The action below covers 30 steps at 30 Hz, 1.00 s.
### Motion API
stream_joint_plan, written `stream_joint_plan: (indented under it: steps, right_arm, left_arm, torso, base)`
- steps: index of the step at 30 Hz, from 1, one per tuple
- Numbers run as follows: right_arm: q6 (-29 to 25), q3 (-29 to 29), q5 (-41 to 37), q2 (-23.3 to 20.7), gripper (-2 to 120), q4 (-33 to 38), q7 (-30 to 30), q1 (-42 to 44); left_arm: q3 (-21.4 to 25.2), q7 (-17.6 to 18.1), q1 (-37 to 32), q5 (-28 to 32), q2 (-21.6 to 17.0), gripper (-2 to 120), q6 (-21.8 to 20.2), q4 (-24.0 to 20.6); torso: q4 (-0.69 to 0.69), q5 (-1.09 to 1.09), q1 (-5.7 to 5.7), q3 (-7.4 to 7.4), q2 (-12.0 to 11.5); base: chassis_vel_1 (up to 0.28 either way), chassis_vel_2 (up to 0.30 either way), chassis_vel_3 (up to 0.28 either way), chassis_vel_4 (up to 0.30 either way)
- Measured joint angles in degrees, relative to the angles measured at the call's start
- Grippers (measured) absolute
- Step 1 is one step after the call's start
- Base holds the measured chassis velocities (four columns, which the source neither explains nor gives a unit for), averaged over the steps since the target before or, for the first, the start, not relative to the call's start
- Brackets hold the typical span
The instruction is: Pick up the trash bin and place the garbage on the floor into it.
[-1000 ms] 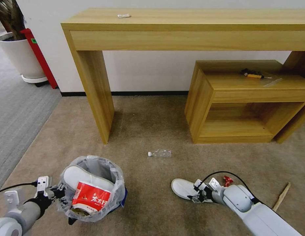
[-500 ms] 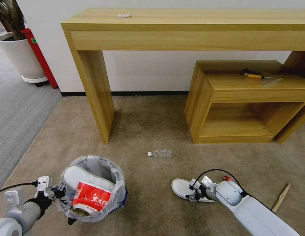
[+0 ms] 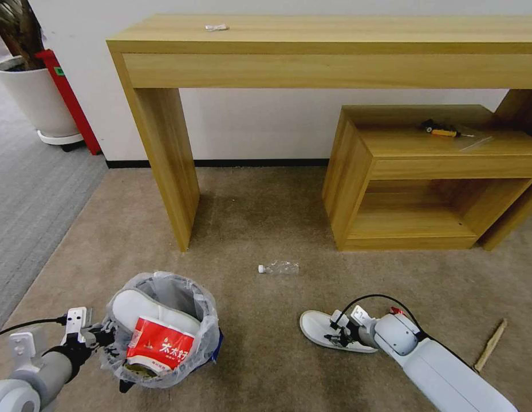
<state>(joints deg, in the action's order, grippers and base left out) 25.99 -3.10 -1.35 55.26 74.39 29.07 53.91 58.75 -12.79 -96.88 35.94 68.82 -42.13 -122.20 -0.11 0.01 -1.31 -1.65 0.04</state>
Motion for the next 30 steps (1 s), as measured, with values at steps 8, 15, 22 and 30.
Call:
stream_joint_plan:
  steps: [8,15,22,30]
  right_arm:
    - [-1.6,0.5,0.5,1.4,17,-2.4,-1.2,-0.5]
    - [-2.7,2.0,0.1,2.1,0,-1.1,-4.1,0.1]
    - [-3.1,4.4,-1.2,2.4,0,3.4,-5.5,0.7]
    - [-3.3,8.5,-8.5,2.5,0,13.7,-5.6,-0.6]
  left_arm:
    - [0.2,0.1,-0.5,-0.1,0.1,0,0.0,-0.8]
    - [0.2,0.2,-0.5,-0.1,0.1,0,0.0,-1.5]
    - [-0.1,0.7,-0.4,-0.1,-0.1,0,0.0,-2.1]
    - [-1.1,2.2,0.3,0.5,-1.2,0,0.0,-2.0]
  torso:
    - [0.00,-0.01,0.00,0.00,0.0]
    - [0.00,0.01,0.00,-0.01,0.0]
    - [0.00,0.01,0.00,-0.01,0.0]
    - [0.00,0.00,0.00,-0.01,0.0]
  base:
    - [0.000,0.000,0.000,0.000]
    - [0.000,0.000,0.000,0.000]
    - [0.000,0.000,0.000,0.000]
    - [0.000,0.000,0.000,0.000]
